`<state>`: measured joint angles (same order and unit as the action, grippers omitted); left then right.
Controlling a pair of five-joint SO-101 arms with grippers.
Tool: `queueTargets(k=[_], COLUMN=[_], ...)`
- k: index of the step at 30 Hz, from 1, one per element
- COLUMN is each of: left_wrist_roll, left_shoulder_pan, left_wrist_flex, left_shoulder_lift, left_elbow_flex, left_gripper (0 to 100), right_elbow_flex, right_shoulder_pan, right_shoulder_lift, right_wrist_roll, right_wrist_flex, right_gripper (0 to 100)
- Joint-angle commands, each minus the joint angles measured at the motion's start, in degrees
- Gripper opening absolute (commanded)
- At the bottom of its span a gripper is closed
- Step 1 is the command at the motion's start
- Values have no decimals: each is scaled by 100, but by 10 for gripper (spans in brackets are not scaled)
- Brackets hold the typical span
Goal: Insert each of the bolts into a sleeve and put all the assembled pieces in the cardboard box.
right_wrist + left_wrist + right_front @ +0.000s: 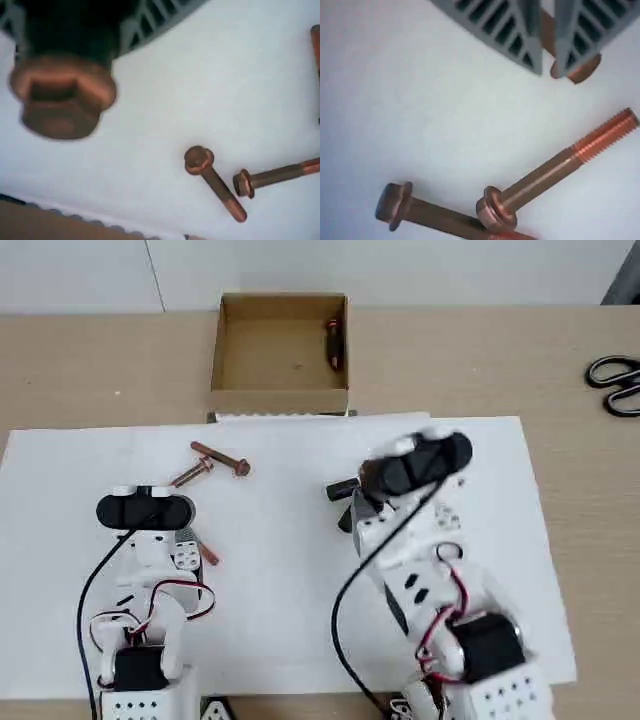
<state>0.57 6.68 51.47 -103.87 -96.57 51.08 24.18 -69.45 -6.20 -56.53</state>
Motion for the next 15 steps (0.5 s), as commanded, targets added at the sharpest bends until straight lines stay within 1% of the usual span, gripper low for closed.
queueTargets(k=[1,7,15], left_wrist_roll=[-18,-9,9], left_shoulder_pan=[9,9,18], left_wrist_flex=[26,26,26], left_shoulder_lift=[-35,-35,-35], left_elbow_flex=[48,48,48], left_gripper=[6,6,6], right_elbow_flex=[-949,-1556,-2875], right_shoulder_pan=[-119,-637,-655], right_shoulder_lift=[1024,2536,4558], right_wrist_roll=[-79,-79,-26], right_wrist_flex=[312,1156,2264], right_gripper=[2,2,2])
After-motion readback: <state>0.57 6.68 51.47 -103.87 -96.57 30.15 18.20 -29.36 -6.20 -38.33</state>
